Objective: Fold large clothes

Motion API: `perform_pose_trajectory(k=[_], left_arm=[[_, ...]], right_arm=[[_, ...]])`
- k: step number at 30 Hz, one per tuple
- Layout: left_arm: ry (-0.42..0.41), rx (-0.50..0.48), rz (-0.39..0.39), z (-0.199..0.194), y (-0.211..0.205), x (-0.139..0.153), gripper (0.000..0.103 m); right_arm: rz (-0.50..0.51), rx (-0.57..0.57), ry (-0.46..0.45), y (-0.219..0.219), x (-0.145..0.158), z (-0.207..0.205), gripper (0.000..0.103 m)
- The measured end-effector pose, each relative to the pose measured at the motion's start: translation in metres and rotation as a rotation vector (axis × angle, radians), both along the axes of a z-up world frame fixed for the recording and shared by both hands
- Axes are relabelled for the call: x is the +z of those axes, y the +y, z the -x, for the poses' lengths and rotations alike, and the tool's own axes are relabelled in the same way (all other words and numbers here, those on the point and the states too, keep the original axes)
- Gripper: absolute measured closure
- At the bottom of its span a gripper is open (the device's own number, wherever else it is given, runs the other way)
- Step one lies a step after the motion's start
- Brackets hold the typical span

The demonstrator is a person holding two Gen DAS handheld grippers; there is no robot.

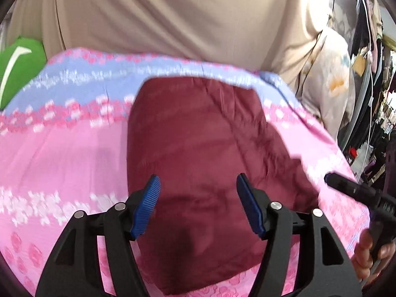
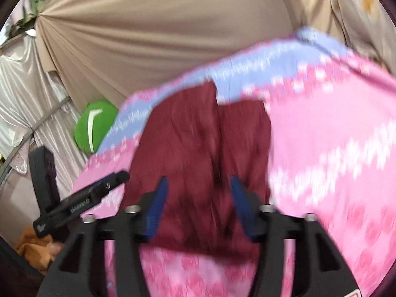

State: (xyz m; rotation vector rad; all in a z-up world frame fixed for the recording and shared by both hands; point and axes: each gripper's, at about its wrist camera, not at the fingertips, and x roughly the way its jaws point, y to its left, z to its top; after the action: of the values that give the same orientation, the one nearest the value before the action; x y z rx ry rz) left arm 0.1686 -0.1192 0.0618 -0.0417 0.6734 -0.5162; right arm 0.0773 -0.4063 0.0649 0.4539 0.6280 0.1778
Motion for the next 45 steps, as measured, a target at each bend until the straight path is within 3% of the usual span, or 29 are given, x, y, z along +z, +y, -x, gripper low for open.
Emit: perform_pose_trajectory(k=[2,5,9,14,15,16,18,21,23,25,27,30,34,36,40,44,45], left_arm=[[-0.004,0.012,0.016,-0.007,0.001,0.006,0.041],[0.026,0.017,0.026,-0.018,0.0,0.003,0.041],[0.083,0.016,0.02,-0.028,-0.004,-0.012,0.041],[0.1,0.021,-0.014,-0.032,-0.011,-0.029,0.04],[0.096,0.022,-0.02,-0.032,-0.012,-0.029,0.038],[0.094,0.022,-0.025,-0.032,-0.014,-0.029,0.038],[0.083,0.025,-0.018,-0.032,-0.013,-0.026,0.039],[0.06,0.012,-0.001,-0.03,-0.014,-0.017,0.039],[0.062,0.008,-0.028,-0.033,-0.019,-0.021,0.039],[0.087,0.004,-0.046,-0.039,-0.025,-0.032,0.038],[0.087,0.012,-0.078,-0.041,-0.032,-0.043,0.037],[0.067,0.02,-0.116,-0.039,-0.038,-0.046,0.036],[0.088,0.022,-0.077,-0.036,-0.027,-0.037,0.037],[0.088,0.022,-0.044,-0.029,-0.017,-0.027,0.037],[0.076,-0.007,-0.04,-0.015,-0.018,-0.019,0.037],[0.08,-0.018,-0.111,-0.008,-0.034,-0.033,0.036],[0.071,-0.02,-0.128,-0.006,-0.038,-0.037,0.035]], right_arm=[[0.019,-0.016,-0.013,-0.002,0.008,-0.013,0.044],[-0.028,0.002,-0.006,-0.003,0.008,-0.036,0.043],[-0.019,0.036,0.07,0.009,-0.003,-0.075,0.036],[-0.009,0.041,0.213,0.017,-0.041,-0.11,0.036],[-0.007,0.046,0.223,0.019,-0.048,-0.112,0.041],[-0.005,0.054,0.216,0.02,-0.051,-0.112,0.067],[-0.036,0.084,0.194,0.021,-0.047,-0.107,0.089],[-0.038,0.056,0.083,0.016,-0.024,-0.082,0.093],[-0.037,0.02,0.057,0.009,-0.021,-0.068,0.094],[-0.022,-0.007,0.109,0.003,-0.038,-0.07,0.094],[-0.092,0.006,0.191,-0.003,-0.07,-0.081,0.093],[-0.157,0.013,0.223,-0.009,-0.08,-0.084,0.093],[-0.074,-0.04,0.167,-0.004,-0.05,-0.061,0.086],[0.02,-0.054,0.1,0.008,-0.026,-0.039,0.083],[0.137,-0.004,0.039,0.039,-0.004,-0.01,0.083],[0.158,0.044,0.131,0.052,-0.035,-0.015,0.084],[0.173,0.031,0.171,0.051,-0.05,-0.016,0.094]])
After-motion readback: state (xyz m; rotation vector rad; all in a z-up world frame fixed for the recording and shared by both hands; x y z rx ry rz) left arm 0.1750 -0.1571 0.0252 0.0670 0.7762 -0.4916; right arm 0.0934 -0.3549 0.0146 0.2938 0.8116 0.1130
